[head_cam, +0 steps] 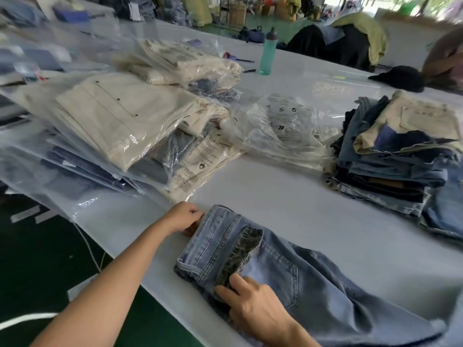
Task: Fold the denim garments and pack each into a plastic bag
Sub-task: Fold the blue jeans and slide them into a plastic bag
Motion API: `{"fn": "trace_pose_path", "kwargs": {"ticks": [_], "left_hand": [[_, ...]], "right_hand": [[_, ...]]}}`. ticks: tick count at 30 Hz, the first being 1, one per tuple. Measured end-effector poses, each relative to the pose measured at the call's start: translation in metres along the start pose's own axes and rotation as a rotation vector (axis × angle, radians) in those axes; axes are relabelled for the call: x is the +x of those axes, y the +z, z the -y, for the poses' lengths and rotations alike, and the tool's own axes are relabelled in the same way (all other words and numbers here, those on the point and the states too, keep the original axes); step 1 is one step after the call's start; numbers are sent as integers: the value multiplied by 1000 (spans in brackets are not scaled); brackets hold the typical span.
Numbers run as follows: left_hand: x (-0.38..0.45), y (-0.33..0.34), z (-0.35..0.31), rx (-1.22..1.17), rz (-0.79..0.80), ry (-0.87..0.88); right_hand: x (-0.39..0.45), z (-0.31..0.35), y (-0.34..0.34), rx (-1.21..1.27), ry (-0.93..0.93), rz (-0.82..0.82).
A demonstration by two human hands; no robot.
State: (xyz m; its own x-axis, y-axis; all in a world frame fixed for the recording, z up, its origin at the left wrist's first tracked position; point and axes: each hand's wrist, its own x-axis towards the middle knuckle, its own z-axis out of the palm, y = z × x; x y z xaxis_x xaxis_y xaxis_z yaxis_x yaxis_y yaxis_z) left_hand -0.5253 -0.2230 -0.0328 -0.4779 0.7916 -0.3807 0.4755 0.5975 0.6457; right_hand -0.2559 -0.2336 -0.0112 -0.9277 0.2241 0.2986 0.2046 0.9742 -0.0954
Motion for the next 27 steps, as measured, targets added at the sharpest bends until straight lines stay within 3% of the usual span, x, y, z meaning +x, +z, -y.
{"fn": "trace_pose_path", "kwargs": {"ticks": [6, 11, 13, 17, 19, 21, 23, 25, 27], "left_hand": [[-31, 4, -5, 95, 50, -169], [-48, 27, -10, 98, 97, -234], [-52, 35, -9, 119, 3, -175], [-53, 21, -18, 114, -213, -5], [-47, -5, -18, 203, -398, 41], [-40, -32, -14, 201, -528, 77], [-33, -46, -8, 223, -504, 23], [-28, -38, -4, 409, -411, -77], [-32, -15, -14, 612, -480, -58]], "right_hand": [[-9, 8, 17, 32, -1, 47], [-22, 10, 8, 211, 65, 232], [-31, 4, 0, 220, 123, 191], [-75, -24, -17, 3, 311, -23], [-102, -45, -28, -99, 380, -68], [-122, -65, -44, -191, 486, -48], [-133, -82, -55, -266, 636, 80], [-137, -101, -56, -247, 736, 219], [-136, -116, -50, -187, 783, 186]]}}
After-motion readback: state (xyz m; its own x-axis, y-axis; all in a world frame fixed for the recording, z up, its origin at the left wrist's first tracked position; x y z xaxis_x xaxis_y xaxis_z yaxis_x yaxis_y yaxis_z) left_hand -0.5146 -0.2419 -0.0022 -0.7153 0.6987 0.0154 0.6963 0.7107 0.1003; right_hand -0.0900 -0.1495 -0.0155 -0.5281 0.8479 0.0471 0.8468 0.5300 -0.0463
